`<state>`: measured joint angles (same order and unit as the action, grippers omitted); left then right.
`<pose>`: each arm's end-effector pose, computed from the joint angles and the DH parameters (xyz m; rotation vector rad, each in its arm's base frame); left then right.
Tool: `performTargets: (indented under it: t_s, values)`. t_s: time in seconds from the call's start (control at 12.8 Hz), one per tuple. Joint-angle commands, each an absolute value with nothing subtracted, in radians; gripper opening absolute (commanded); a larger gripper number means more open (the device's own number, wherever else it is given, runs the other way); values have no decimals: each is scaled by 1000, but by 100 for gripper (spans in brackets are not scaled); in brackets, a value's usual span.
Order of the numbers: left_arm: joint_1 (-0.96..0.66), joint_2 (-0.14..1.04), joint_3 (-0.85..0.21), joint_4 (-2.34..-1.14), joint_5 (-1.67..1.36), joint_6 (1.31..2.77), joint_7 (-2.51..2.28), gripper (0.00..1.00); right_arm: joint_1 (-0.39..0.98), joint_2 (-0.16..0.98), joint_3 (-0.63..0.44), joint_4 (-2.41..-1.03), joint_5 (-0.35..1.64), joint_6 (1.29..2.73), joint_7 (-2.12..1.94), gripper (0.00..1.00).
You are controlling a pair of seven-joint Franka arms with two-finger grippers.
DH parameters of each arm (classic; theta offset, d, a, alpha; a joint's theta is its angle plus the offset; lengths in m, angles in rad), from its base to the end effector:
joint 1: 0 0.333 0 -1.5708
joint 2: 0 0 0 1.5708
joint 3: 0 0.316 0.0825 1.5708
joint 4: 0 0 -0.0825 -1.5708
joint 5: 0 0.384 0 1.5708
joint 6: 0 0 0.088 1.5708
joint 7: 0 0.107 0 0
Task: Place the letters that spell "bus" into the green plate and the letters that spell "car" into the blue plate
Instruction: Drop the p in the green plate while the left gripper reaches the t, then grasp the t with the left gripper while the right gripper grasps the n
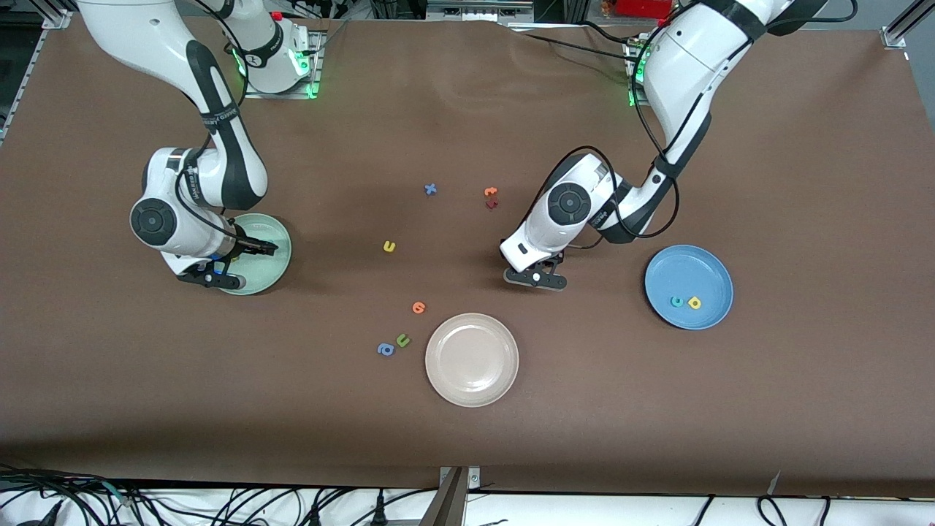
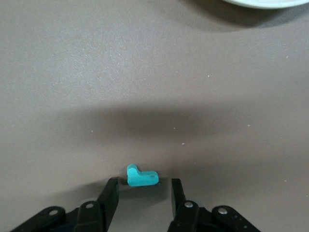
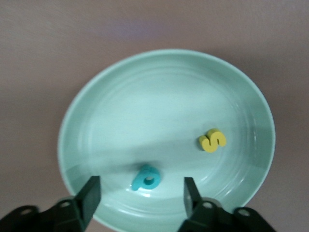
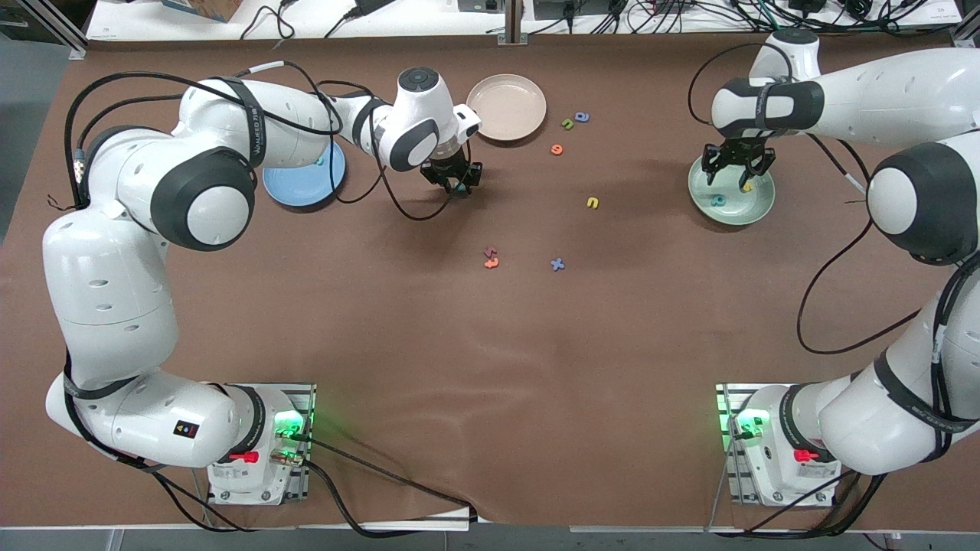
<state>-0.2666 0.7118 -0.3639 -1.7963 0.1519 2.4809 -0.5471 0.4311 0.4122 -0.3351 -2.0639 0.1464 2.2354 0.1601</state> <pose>0.5380 -0.3729 0.1746 3.0046 -0.1784 -0.0845 0.5637 0.0593 0.2257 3.0598 -0.2378 -0.3179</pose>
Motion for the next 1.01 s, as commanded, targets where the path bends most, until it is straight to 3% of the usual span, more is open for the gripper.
performTargets:
  t_s: [0.0, 0.31, 0.78, 0.94]
  values:
    - [-278, 716, -356, -1782, 192, 2488, -580, 52, 448, 359, -267, -2001, 155, 2134, 277, 100]
    - [-278, 724, -356, -1782, 192, 2488, -580, 23, 451, 373, -82, -1941, 156, 2166, 532, 100]
    - [-262, 693, -356, -1781, 192, 2467, -574, 22, 597, 514, -40, -1944, 156, 2423, 801, 99]
    - [-233, 655, -357, -1770, 193, 2387, -566, 22, 609, 557, -40, -1942, 156, 2494, 822, 99]
